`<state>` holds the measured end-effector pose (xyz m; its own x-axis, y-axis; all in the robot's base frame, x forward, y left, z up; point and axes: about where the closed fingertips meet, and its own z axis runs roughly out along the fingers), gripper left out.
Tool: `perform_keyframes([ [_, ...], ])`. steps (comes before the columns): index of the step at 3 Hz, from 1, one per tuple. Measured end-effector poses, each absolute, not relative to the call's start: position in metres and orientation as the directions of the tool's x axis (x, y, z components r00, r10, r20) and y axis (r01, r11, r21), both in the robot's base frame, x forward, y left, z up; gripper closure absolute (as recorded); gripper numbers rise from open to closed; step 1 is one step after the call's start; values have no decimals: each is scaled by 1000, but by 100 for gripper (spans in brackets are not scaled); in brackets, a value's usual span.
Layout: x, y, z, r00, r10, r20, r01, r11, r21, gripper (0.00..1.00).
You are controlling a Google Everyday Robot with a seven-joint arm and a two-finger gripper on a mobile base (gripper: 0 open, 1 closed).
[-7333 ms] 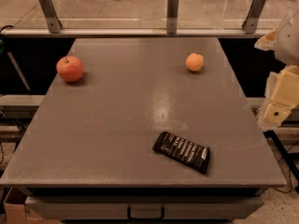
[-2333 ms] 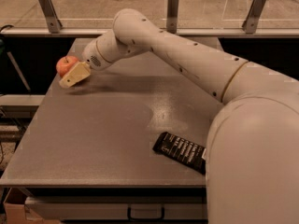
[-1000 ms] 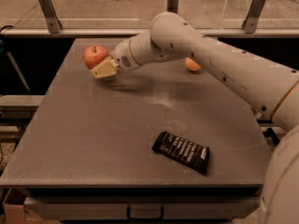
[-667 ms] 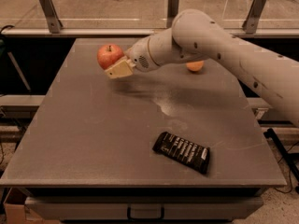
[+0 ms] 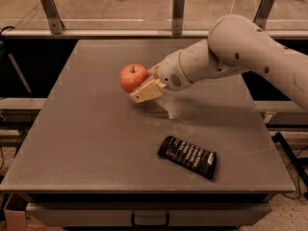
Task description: Move apple near rxbar chocolate
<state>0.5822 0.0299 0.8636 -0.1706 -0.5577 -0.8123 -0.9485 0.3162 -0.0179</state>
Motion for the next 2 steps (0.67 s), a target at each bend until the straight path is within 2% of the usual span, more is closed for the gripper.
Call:
perform_keyframes([
  [2, 529, -38, 855, -161, -672, -723, -967, 252, -19, 100],
])
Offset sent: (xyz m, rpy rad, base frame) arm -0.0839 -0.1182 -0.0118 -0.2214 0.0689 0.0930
